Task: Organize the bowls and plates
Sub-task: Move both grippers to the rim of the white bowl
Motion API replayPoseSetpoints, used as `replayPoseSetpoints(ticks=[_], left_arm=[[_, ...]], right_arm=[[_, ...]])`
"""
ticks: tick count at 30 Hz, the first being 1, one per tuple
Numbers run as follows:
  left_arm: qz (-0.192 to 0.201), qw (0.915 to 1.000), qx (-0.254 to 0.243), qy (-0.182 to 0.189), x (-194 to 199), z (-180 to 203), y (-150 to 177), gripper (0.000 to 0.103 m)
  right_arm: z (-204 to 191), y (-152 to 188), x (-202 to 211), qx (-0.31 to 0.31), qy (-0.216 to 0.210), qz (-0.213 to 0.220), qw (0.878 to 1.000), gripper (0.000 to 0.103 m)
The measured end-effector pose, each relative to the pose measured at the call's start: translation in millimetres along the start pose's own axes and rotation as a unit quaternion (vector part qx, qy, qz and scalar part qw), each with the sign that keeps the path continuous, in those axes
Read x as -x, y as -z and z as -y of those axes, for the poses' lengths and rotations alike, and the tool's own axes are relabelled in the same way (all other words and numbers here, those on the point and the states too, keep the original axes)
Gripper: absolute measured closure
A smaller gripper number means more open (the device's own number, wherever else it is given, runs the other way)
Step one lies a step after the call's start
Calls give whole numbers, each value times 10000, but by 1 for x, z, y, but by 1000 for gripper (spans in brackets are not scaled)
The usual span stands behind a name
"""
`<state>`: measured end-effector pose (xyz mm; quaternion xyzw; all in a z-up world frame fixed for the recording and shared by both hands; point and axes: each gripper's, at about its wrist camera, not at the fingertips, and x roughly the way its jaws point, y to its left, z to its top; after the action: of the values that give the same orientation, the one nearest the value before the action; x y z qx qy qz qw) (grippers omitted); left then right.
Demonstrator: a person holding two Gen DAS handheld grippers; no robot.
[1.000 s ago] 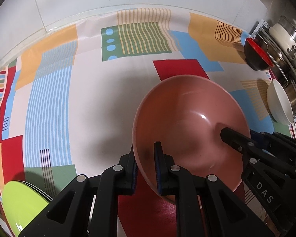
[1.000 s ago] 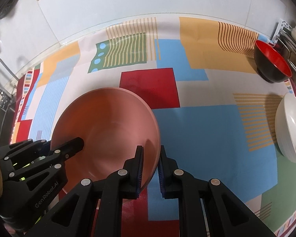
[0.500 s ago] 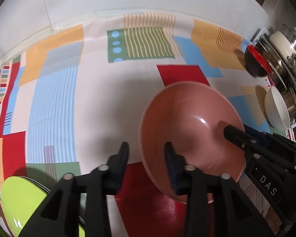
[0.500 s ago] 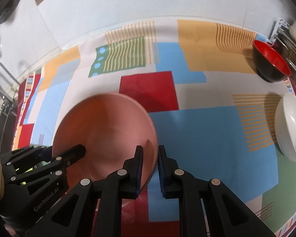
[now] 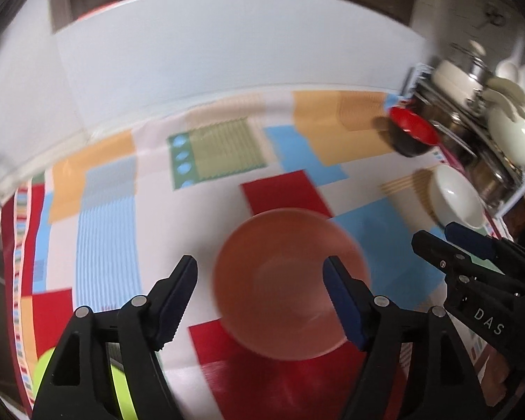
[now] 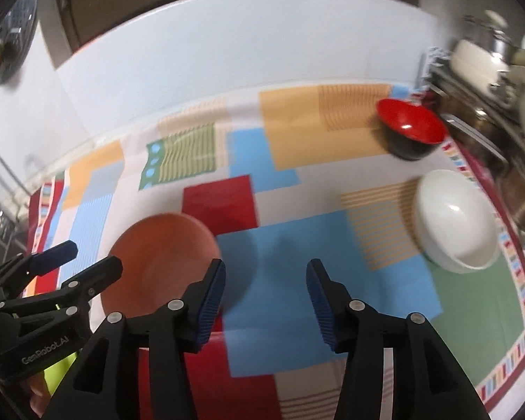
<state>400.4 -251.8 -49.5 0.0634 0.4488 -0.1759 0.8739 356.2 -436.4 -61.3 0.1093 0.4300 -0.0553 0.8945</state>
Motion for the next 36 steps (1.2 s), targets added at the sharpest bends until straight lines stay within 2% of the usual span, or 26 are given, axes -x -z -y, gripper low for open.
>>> replayPoseSetpoints(ticks=[3,9,17,25,36], left_arm=[[164,9995,-218,160,8,21,-8,29],[400,9964,-609,442,16,62,-27,29],[500,9922,-966,608,11,114,-49,29],[346,9878,-1277,818,-8,161,-68,29],[-19,9836,-1488,1024,-55,207,-91,30]], right_arm=[[15,2,16,-136,161,175,9996,46],[50,-2,41,-388,453,448,9972,46],[102,-8,59,-681,956,690,9907,44],[145,-11,61,-1067,1195,777,9840,44],[199,-12,38,-1580,1322,601,9767,44]])
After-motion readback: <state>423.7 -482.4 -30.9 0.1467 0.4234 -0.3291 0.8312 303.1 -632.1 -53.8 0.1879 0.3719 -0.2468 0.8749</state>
